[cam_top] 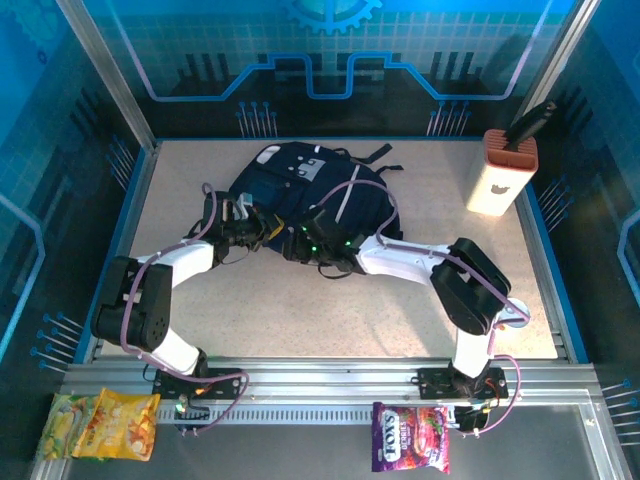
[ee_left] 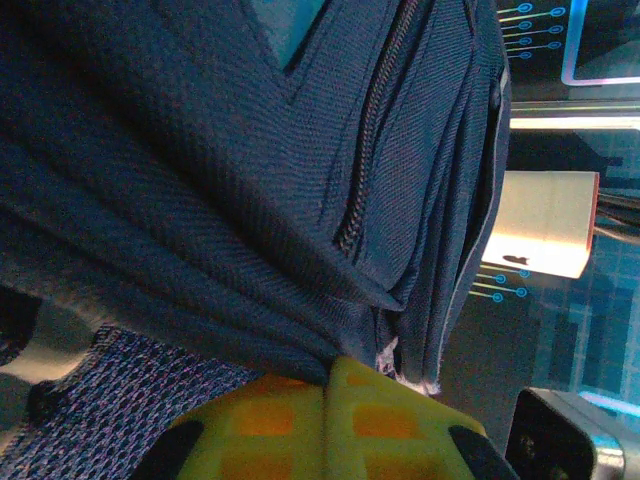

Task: Pack the student bag
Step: Zip the student bag at the top-center of the table.

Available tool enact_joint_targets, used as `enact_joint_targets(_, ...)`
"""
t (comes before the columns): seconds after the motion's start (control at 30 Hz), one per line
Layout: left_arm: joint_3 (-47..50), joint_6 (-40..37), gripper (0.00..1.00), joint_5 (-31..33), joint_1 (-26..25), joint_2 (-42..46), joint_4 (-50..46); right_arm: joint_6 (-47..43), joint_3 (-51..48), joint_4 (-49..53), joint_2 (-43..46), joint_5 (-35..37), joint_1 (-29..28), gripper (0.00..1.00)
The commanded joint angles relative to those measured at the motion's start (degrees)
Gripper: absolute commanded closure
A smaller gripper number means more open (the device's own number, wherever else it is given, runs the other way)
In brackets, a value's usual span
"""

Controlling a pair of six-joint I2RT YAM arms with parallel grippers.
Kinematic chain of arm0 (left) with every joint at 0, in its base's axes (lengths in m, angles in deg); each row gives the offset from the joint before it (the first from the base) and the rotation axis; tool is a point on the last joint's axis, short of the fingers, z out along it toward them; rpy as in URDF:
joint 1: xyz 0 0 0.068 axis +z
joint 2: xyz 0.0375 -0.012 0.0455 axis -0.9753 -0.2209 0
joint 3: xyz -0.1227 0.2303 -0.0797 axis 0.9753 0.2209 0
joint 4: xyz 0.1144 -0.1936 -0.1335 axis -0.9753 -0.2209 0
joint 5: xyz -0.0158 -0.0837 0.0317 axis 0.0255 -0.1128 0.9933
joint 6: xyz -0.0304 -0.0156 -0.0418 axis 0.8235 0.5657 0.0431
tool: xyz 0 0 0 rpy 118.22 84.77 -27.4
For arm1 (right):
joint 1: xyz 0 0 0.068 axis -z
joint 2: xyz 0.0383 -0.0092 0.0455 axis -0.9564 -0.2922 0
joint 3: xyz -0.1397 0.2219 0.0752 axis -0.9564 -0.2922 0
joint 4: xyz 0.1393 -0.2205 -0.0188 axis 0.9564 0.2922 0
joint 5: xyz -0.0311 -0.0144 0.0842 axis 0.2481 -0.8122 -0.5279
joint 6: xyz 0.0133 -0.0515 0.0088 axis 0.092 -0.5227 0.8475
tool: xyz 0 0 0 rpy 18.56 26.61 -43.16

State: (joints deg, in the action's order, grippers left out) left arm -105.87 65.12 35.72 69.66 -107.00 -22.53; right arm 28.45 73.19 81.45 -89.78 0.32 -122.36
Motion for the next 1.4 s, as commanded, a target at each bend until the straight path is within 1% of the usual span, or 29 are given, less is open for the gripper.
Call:
enact_joint_targets(0.0, -1.3, -2.0, 1.0, -3.3, -0.5, 1.8, -0.2, 1.1, 3.2, -0.5, -1.9, 0.1, 0.2, 0.54)
enact_joint_targets(0.3, -1.5, -2.1, 1.0, -3.3, -0.5, 2.0, -0.7, -0.8, 9.9, 9.4, -4.9, 6.5, 0.1, 0.62)
enact_joint_targets(0.53, -1.9, -2.2, 1.0, -3.5, -0.6, 2.1, -1.3, -2.0, 12.4, 12.3, -6.1, 9.0, 0.2, 0.68)
enact_joint_targets(0.63, -2.1, -2.2, 1.0, -3.4, -0.5, 2.2, -1.4, -2.7, 13.4, 13.4, -6.5, 9.7, 0.3, 0.74)
enact_joint_targets(0.77, -2.0, -2.3, 1.0, -2.6, -0.5, 2.6, -1.7, -3.8, 13.8, 15.1, -6.8, 10.3, 0.3, 0.88)
enact_joint_targets(0.83, -1.9, -2.3, 1.0, -2.3, -0.5, 2.6, -1.7, -4.2, 13.5, 15.9, -6.6, 10.6, 0.3, 0.93)
enact_joint_targets(1.1, -1.9, -2.3, 1.0, -1.2, -0.3, 2.2, -1.8, -6.0, 7.1, 17.4, -0.8, 14.3, 0.2, 0.96)
enact_joint_targets(1.27, -2.1, -2.5, 1.0, -1.2, -0.2, 1.8, -1.9, -4.2, 4.0, 20.6, 1.8, 18.4, -0.1, 0.96)
enact_joint_targets(1.37, -2.3, -2.4, 1.0, -1.2, -0.2, 1.6, -1.8, -4.7, 4.0, 20.0, 1.6, 17.7, 0.0, 0.95)
